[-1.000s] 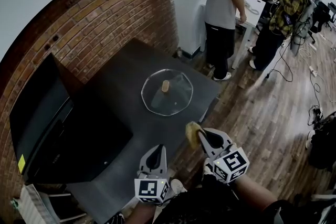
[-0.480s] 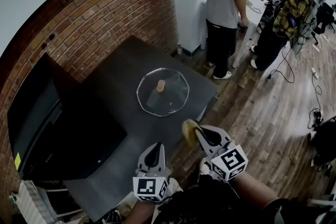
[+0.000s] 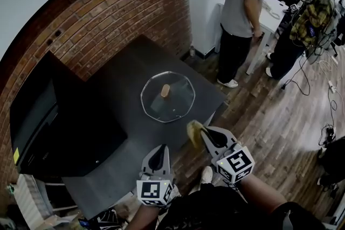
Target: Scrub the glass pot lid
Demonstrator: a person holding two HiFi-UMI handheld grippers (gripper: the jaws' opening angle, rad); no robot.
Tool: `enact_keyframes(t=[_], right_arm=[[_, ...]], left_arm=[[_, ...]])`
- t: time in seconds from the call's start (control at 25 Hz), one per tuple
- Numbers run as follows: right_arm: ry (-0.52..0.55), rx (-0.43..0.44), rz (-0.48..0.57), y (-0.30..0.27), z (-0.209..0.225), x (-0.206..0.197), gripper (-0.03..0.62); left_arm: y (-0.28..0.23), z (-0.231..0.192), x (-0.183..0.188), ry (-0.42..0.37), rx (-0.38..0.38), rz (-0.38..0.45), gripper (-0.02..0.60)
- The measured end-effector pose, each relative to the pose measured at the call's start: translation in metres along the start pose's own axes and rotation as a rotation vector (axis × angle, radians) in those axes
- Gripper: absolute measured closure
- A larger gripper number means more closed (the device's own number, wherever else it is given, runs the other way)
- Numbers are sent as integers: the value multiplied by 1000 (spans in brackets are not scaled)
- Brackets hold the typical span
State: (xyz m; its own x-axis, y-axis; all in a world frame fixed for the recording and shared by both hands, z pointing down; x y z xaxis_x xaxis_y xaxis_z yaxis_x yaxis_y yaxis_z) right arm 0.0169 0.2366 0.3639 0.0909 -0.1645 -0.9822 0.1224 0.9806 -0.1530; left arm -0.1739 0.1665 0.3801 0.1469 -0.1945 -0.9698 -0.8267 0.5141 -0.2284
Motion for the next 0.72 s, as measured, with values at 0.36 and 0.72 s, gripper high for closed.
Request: enact_keyframes(t=[0.36,0.72], right_arm=[[-21,71,1,-6,40,2,569],[-46,94,9,-18,58,9,569]], left_arm=[[-26,21,8,-11,74,-5,549],[-46,25,13,-19,96,-30,549]])
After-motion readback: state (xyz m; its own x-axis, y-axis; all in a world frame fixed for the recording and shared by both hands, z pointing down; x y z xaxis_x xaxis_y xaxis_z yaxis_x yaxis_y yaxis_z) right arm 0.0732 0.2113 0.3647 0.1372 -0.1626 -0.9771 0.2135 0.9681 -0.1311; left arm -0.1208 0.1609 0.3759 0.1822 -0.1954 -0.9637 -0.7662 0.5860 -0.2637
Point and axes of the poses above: the fingertips, and each gripper's own axes: y backward along the fingers, z to its right, x out of its top, the point moved 7 cm from there along y, backward along the fingers, and after that the axes turned 1 degree about y, right-handed, at the moved point
